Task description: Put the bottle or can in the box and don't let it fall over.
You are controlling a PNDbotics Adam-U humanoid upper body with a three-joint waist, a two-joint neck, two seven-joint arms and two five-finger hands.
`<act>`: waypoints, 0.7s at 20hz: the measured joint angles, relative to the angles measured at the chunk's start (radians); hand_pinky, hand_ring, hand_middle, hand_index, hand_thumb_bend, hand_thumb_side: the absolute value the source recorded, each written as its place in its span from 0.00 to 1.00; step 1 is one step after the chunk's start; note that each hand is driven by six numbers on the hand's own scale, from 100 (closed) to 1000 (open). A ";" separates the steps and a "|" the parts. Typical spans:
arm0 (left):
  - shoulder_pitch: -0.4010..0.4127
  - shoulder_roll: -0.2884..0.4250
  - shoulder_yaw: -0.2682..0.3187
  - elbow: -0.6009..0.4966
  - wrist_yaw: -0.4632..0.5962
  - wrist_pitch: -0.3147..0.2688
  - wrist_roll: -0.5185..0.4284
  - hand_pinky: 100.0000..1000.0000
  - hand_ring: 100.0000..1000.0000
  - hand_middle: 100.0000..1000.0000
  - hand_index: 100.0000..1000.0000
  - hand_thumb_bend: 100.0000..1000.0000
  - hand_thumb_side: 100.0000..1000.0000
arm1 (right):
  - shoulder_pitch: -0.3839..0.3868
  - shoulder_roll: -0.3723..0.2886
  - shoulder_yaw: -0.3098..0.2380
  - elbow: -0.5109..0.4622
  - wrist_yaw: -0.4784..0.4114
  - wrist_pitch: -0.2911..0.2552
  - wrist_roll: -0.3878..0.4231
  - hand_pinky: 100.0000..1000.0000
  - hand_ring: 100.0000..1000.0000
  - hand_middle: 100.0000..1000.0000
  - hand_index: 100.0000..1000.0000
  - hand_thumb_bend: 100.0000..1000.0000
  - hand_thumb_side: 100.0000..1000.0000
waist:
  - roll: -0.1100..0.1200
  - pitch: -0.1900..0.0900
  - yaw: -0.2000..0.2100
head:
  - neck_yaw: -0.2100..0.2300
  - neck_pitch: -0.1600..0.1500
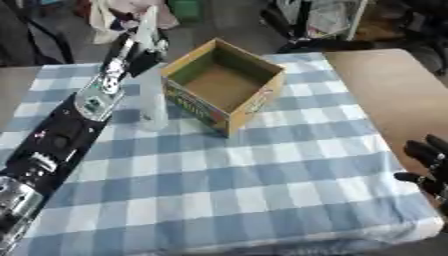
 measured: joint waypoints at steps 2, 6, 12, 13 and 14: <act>0.000 -0.001 -0.003 -0.001 0.026 -0.005 -0.004 0.66 0.66 0.33 0.58 0.00 0.35 | 0.000 0.000 0.000 0.000 0.000 0.001 0.001 0.74 1.00 0.90 1.00 0.00 0.76 | 0.000 0.000 0.000 | 0.000 0.000; 0.001 -0.001 -0.005 -0.020 0.081 -0.011 0.011 0.61 0.56 0.22 0.50 0.00 0.41 | -0.002 0.000 0.000 0.000 0.000 0.001 0.001 0.74 1.00 0.90 1.00 0.00 0.76 | 0.000 0.000 0.000 | 0.000 0.000; 0.001 0.002 -0.017 -0.077 0.163 -0.014 0.045 0.60 0.53 0.20 0.48 0.00 0.45 | -0.004 0.000 0.002 0.000 0.000 0.000 0.002 0.74 1.00 0.90 1.00 0.00 0.76 | 0.000 0.000 0.000 | 0.000 0.000; -0.001 0.006 -0.018 -0.090 0.174 -0.013 0.050 0.59 0.53 0.20 0.48 0.00 0.46 | -0.004 0.000 0.002 0.000 0.000 0.000 0.002 0.74 1.00 0.90 1.00 0.00 0.76 | 0.000 0.000 0.000 | 0.000 0.000; -0.007 0.010 -0.019 -0.101 0.183 -0.013 0.056 0.59 0.53 0.19 0.48 0.00 0.47 | -0.004 0.000 0.002 0.000 0.000 -0.001 0.003 0.74 1.00 0.90 1.00 0.00 0.76 | 0.000 0.000 0.000 | 0.000 0.000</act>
